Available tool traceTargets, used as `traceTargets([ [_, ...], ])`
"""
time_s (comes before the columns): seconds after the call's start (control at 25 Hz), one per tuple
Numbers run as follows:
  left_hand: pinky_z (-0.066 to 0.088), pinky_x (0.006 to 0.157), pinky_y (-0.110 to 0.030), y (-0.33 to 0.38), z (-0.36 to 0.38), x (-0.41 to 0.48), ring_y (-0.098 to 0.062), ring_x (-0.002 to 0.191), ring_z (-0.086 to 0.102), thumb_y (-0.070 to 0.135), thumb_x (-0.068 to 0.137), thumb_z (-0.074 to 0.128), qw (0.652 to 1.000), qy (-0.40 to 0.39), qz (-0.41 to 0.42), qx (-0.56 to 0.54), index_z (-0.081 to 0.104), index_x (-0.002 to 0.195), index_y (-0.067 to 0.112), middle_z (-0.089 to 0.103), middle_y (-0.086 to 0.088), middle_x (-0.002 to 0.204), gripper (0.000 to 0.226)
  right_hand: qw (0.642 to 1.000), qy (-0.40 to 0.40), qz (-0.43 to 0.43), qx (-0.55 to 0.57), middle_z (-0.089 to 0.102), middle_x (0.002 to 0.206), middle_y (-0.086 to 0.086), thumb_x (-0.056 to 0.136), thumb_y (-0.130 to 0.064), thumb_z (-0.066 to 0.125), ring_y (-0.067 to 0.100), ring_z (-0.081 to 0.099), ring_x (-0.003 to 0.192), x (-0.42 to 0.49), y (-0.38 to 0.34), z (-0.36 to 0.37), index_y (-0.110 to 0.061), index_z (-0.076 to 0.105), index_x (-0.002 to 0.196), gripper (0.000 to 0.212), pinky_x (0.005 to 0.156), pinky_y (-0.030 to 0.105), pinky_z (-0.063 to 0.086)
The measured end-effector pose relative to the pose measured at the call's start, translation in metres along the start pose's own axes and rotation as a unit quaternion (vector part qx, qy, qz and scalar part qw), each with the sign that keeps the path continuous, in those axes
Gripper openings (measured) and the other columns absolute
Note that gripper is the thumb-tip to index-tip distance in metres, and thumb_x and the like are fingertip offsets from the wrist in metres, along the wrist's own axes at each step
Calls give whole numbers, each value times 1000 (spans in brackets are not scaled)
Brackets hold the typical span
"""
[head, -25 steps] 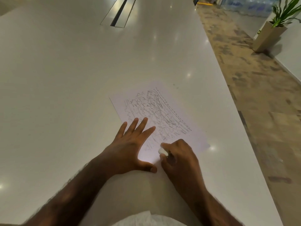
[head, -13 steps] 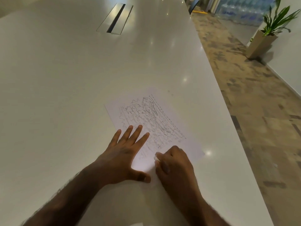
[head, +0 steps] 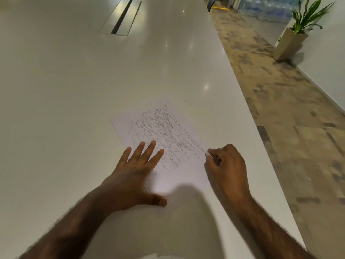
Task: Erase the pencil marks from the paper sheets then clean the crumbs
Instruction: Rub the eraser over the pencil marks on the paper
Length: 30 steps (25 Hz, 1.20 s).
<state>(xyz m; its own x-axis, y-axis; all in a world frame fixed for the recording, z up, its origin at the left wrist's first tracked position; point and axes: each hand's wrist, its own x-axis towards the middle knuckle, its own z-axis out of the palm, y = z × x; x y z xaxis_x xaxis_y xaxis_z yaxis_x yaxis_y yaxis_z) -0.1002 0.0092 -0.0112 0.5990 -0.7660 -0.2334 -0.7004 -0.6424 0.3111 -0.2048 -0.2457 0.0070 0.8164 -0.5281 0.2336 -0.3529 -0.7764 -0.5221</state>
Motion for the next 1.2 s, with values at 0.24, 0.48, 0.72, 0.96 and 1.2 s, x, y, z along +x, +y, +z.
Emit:
traceTargets([
  [0.24, -25, 122, -41, 1, 0, 0, -6, 143, -47, 109, 59, 42, 1000, 6, 2, -10, -33, 151, 49, -48, 19, 156, 133, 986, -49, -158, -36, 47, 72, 3, 91, -13, 66, 22, 45, 73, -30, -21, 15, -17, 53, 69, 26, 66, 38, 39],
  [0.48, -24, 123, -45, 4, -2, 0, -8, 142, -49, 107, 60, 43, 1000, -22, -7, 10, -40, 147, 48, -54, 18, 152, 134, 996, 36, -82, 2, 49, 75, 4, 94, -7, 68, 25, 49, 72, -22, -26, 23, -8, 61, 72, 23, 66, 37, 43],
  [0.72, -27, 120, -40, 1, -2, 1, -8, 142, -49, 105, 62, 42, 1000, -22, -2, 13, -35, 152, 44, -52, 16, 154, 134, 1000, 19, -4, -12, 48, 73, 4, 97, -14, 66, 21, 50, 68, 19, -5, 9, -9, 49, 63, 38, 62, 38, 43],
  [0.96, -26, 121, -43, 2, -2, 2, -10, 142, -50, 105, 62, 43, 1000, -27, -4, 15, -42, 144, 49, -54, 17, 152, 131, 991, -30, -132, -11, 44, 73, -2, 99, -20, 63, 18, 44, 70, -19, -16, 18, -16, 50, 68, 34, 64, 36, 39],
  [1.2, -25, 122, -45, 3, -2, 1, -12, 142, -50, 104, 64, 45, 999, -32, -6, 16, -39, 147, 46, -53, 15, 153, 133, 999, 11, -46, 22, 50, 76, -3, 96, -20, 67, 13, 48, 72, -4, -15, 16, -16, 61, 71, 26, 64, 31, 39],
])
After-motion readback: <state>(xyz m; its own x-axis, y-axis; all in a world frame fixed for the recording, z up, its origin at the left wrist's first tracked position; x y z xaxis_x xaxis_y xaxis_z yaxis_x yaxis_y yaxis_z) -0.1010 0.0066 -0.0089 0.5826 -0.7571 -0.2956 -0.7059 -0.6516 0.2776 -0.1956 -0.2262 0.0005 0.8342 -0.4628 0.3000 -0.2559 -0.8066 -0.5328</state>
